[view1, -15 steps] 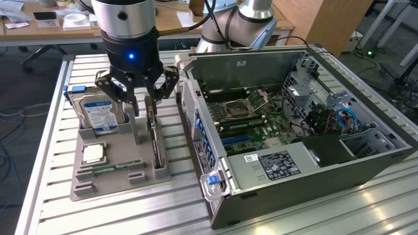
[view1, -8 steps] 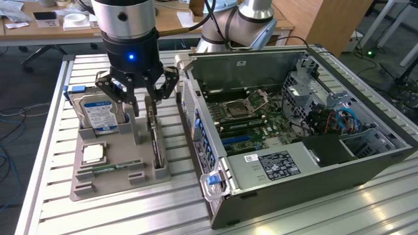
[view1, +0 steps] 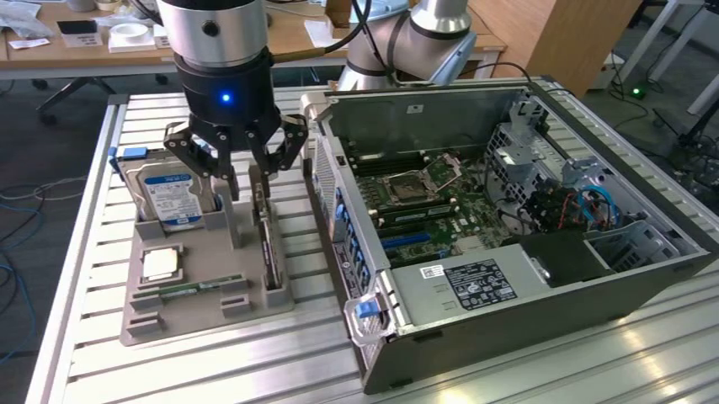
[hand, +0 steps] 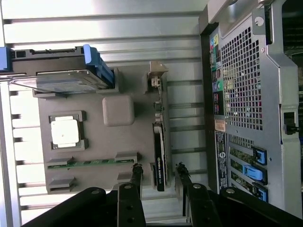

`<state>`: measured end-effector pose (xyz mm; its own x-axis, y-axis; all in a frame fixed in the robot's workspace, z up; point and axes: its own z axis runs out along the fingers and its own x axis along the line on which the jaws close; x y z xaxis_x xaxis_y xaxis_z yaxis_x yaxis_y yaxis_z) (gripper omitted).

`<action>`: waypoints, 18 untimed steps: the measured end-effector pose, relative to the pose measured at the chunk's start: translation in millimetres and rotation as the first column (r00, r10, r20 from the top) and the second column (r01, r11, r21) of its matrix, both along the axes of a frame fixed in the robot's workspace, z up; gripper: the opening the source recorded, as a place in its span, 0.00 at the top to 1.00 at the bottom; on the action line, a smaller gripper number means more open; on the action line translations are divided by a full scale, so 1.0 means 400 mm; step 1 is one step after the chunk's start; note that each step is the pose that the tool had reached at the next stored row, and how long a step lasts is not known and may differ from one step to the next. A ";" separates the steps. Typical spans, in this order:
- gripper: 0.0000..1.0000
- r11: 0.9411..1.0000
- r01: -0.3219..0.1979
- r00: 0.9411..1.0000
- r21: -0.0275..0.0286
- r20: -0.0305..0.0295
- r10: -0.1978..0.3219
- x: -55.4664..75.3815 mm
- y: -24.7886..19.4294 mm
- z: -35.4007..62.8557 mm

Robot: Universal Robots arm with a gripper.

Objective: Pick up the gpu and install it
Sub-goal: 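Pick up the gpu and move the gpu toward the slot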

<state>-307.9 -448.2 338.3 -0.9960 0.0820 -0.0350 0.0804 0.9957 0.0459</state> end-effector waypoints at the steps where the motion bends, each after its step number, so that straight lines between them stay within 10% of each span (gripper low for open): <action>1: 0.58 1.000 0.000 1.000 0.000 0.000 0.000 0.000 0.000 0.000; 18: 0.58 1.000 0.000 1.000 0.000 0.000 0.000 0.000 0.000 -0.065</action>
<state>-307.9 -448.2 312.4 -0.9960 0.0820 -0.0350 0.0804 0.9957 0.0460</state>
